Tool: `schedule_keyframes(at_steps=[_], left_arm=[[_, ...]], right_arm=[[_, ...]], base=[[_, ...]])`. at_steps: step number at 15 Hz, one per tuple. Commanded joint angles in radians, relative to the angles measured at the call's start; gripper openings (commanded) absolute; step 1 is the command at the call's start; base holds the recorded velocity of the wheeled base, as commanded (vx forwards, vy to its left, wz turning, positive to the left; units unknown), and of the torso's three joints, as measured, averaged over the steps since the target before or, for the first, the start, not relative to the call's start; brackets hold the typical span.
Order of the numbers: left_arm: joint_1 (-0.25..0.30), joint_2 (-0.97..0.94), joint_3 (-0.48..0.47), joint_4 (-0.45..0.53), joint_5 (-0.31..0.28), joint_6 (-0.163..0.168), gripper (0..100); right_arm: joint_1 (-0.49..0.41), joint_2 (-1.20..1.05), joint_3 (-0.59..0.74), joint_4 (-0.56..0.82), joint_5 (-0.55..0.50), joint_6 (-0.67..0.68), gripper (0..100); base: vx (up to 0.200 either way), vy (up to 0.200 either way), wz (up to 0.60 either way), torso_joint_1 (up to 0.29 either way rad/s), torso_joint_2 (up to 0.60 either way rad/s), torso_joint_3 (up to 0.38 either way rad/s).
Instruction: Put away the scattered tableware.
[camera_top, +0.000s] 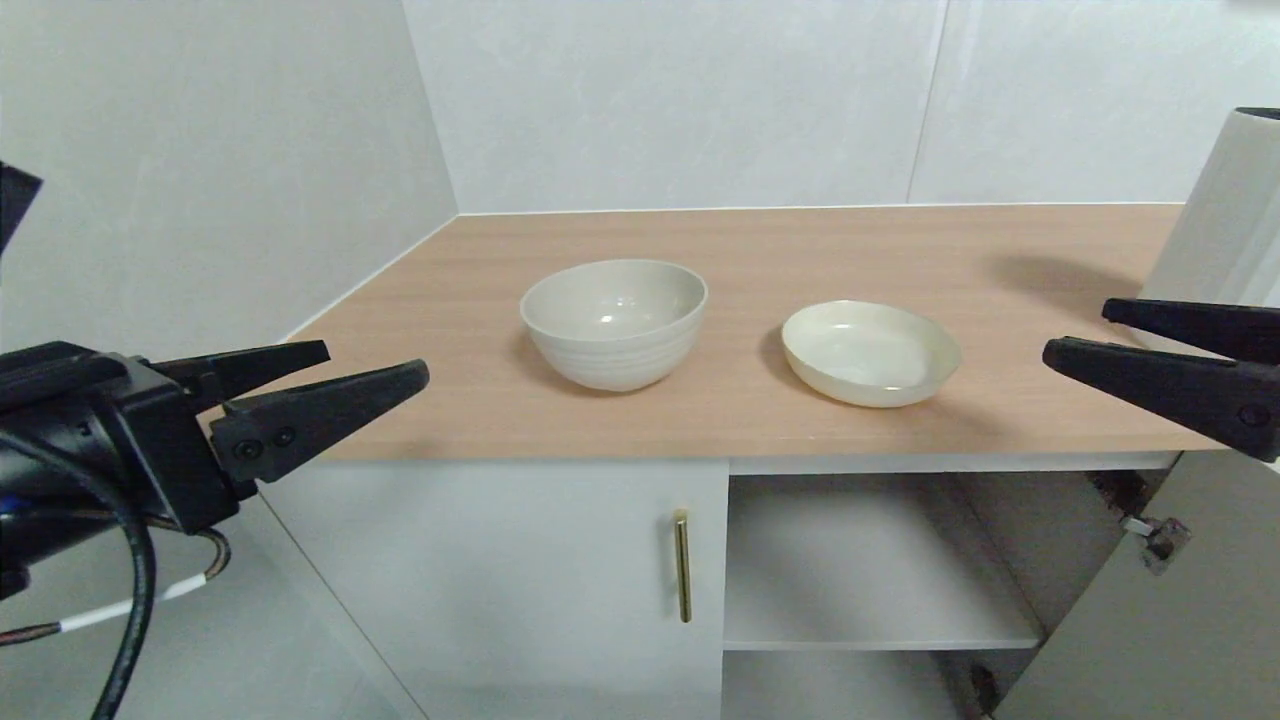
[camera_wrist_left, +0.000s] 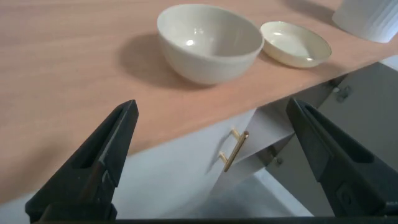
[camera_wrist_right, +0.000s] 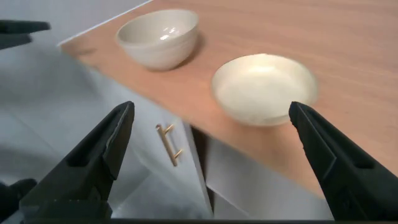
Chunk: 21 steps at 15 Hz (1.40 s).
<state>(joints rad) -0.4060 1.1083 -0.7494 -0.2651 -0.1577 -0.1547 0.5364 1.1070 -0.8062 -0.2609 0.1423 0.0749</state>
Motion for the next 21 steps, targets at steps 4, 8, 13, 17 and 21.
schedule_keyframes(at_steps=[4,8,13,17,21], left_arm=[[-0.019,0.157,-0.174,0.037,0.001,-0.005,100],[-0.017,0.297,-0.545,0.449,0.001,-0.243,100],[-0.02,0.528,-0.708,0.592,0.259,-0.319,100],[-0.034,0.656,-0.716,0.552,0.285,-0.318,100],[-0.034,0.691,-0.717,0.537,0.282,-0.319,100]], right_arm=[[-0.018,0.137,-0.015,-0.161,-0.017,0.005,100],[-0.065,0.301,-0.148,-0.074,-0.122,0.011,100],[-0.058,0.441,-0.456,0.357,-0.343,0.261,100],[-0.058,0.498,-0.462,0.351,-0.449,0.261,100],[-0.058,0.491,-0.458,0.334,-0.452,0.263,100]], base=[[0.0,0.0,0.0,0.165,-0.46,-0.299],[0.0,0.0,0.0,0.085,-0.2,-0.132],[0.0,0.0,0.0,0.0,0.0,0.0],[0.0,0.0,0.0,0.0,0.0,0.0],[0.0,0.0,0.0,0.0,0.0,0.0]])
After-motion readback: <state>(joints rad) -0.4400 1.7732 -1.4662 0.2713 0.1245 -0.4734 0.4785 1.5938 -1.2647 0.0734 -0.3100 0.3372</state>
